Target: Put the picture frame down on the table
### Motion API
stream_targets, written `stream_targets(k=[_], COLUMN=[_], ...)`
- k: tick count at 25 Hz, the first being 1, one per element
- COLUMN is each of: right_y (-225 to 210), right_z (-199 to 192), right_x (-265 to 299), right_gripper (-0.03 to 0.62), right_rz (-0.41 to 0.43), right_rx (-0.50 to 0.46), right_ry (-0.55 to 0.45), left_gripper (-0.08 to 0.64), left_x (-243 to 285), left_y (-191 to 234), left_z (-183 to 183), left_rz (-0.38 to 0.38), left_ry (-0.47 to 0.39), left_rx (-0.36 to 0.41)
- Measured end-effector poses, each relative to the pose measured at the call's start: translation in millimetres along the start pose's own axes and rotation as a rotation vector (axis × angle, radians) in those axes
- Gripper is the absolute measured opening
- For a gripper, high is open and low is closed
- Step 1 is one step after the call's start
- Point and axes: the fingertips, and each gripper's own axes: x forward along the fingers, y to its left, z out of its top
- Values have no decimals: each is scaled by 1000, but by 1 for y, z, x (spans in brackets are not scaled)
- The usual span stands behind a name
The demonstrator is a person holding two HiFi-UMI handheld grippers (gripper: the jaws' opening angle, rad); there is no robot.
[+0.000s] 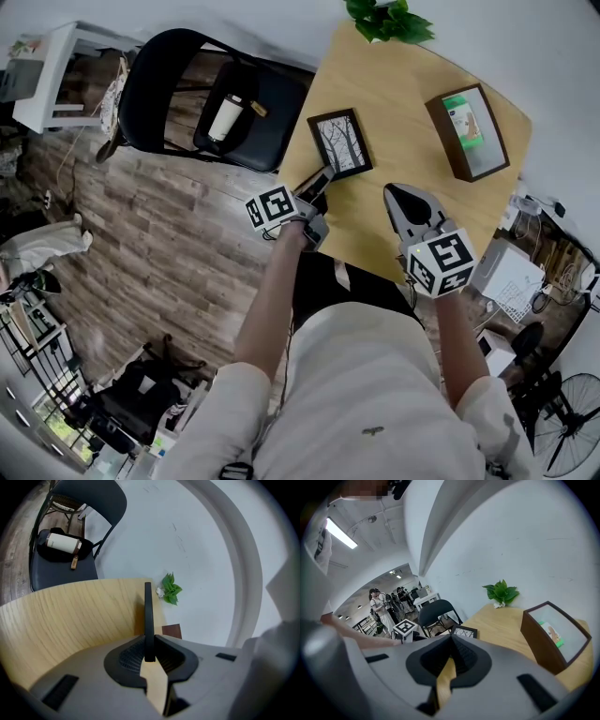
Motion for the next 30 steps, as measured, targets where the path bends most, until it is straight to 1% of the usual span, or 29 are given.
stream_targets(k=[11,16,23,27,30], right_y=[2,4,3,4,4], right_z=[-1,-2,-1,0,1], right_x=[2,5,6,7,6], right_gripper=[-2,-2,-2,-2,-2], right_rz=[-1,4,6,6,3], right_rx=[-1,-3,-13,-12,-11], right_ry=[8,11,22,22,21], left_gripper=[63,69,74,76,80], left_x=[1,2,2,-1,-1], left_y=[10,18,29,33,36], left_z=[1,1,2,3,4], left_rz=[97,173,273,308,333], left_ry=[34,44,20,14,26], left_rx=[113,161,184,191,222])
